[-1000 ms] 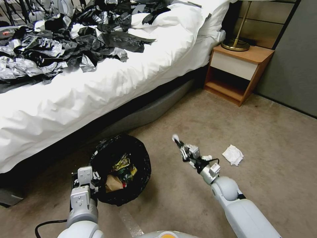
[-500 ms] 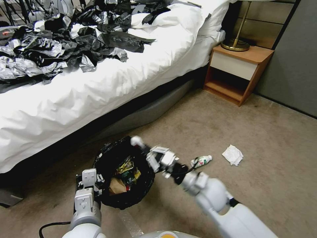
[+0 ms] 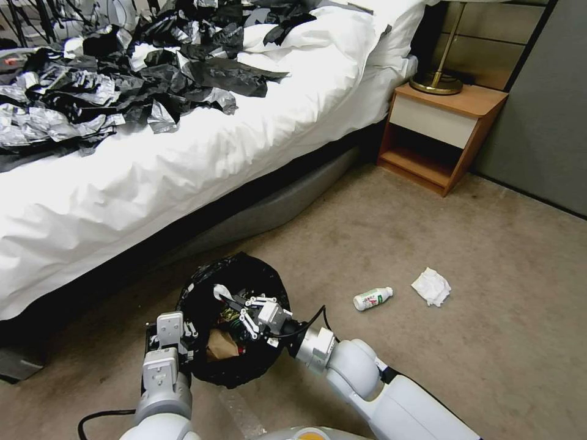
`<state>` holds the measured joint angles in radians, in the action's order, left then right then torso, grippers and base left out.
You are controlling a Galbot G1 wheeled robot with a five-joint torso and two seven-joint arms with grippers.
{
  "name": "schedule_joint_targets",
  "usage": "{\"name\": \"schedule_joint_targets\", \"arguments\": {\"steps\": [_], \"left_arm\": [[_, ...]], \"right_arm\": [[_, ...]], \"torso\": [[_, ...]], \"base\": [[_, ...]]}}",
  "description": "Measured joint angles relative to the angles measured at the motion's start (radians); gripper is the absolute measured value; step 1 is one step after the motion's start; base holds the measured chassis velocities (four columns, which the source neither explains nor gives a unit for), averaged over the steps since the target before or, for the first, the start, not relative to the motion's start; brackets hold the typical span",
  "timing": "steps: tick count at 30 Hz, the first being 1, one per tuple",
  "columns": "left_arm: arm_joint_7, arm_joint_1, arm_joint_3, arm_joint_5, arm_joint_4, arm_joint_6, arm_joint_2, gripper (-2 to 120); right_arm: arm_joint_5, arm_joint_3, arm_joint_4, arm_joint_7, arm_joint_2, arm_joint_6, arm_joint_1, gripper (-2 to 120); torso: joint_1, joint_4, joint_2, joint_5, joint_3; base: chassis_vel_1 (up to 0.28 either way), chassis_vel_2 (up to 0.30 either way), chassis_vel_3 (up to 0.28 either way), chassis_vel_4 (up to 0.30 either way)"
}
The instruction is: Pick up the trash bin, then pick up the garbage from the floor and place it into the trash bin.
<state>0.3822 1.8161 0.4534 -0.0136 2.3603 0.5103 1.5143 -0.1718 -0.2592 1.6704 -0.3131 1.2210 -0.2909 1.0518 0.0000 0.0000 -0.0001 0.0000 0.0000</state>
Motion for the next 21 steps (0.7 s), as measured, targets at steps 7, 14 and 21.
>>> {"name": "schedule_joint_targets", "arguments": {"steps": [7,14,21], "left_arm": [[0.000,-0.003,-0.001,-0.001,-0.003,0.000,0.000,0],[-0.002,-0.008,-0.002,-0.003,-0.006,0.000,0.002,0],[-0.010,-0.006,0.001,-0.011,-0.006,0.000,0.001,0]], "right_arm": [[0.001,0.016,0.006,0.001,-0.008,0.000,0.008,37],[0.008,0.038,0.018,-0.002,-0.025,-0.002,0.030,64],[0.010,0.053,0.044,-0.004,-0.037,-0.010,0.046,92]], "torso": [[0.000,0.0000,0.000,0.0001,0.000],[0.000,-0.0001,0.000,0.0000,0.000],[0.000,0.0000,0.000,0.0001,0.000]], "base": [[0.000,0.000,0.000,0.000],[0.000,0.000,0.000,0.000],[0.000,0.000,0.000,0.000]]}}
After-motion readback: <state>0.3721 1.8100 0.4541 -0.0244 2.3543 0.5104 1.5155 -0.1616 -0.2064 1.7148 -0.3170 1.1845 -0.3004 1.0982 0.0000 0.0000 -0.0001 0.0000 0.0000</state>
